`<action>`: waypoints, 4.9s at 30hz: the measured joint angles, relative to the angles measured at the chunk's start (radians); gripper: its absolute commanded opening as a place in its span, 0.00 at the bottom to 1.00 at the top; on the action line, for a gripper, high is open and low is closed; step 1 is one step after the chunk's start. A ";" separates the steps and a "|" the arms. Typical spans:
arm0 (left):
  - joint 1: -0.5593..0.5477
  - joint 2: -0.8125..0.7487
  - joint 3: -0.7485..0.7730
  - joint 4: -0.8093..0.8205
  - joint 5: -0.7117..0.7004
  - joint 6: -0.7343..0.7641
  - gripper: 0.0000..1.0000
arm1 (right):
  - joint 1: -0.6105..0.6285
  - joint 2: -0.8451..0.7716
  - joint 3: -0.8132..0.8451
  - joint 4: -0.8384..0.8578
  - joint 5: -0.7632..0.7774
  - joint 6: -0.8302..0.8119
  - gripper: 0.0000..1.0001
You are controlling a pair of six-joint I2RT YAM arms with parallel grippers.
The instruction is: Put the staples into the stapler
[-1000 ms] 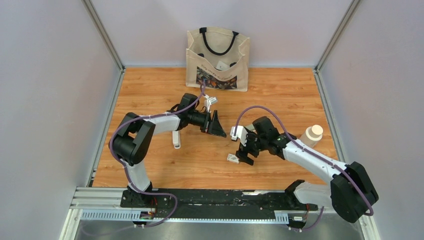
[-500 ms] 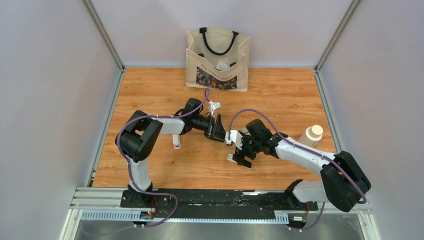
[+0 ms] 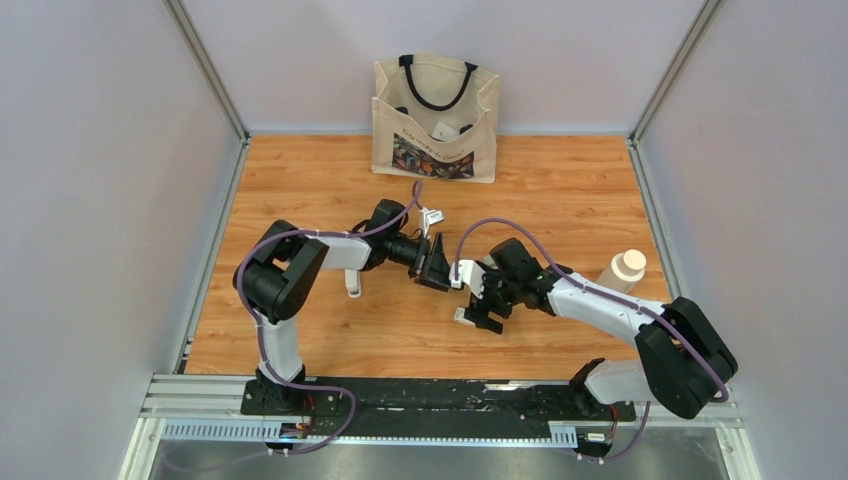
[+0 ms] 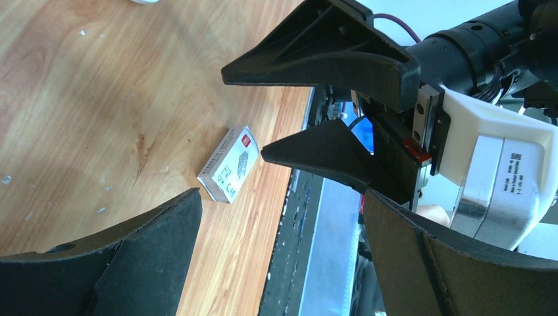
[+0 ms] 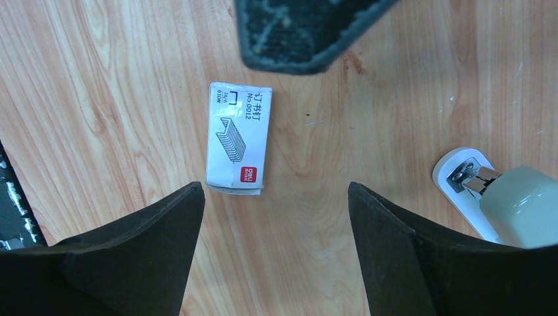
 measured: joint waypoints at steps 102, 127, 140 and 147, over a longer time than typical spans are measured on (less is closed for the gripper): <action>-0.106 0.131 0.023 -0.048 0.064 0.037 0.65 | 0.008 0.024 -0.008 0.002 0.076 -0.046 0.87; -0.107 0.167 0.084 -0.194 0.048 0.156 0.63 | -0.015 -0.007 0.018 -0.051 0.010 -0.037 0.84; -0.107 0.172 0.085 -0.203 0.045 0.156 0.61 | -0.016 0.050 0.080 -0.100 -0.048 0.015 0.82; -0.106 0.172 0.085 -0.203 0.045 0.155 0.60 | -0.012 0.109 0.142 -0.126 -0.057 0.079 0.82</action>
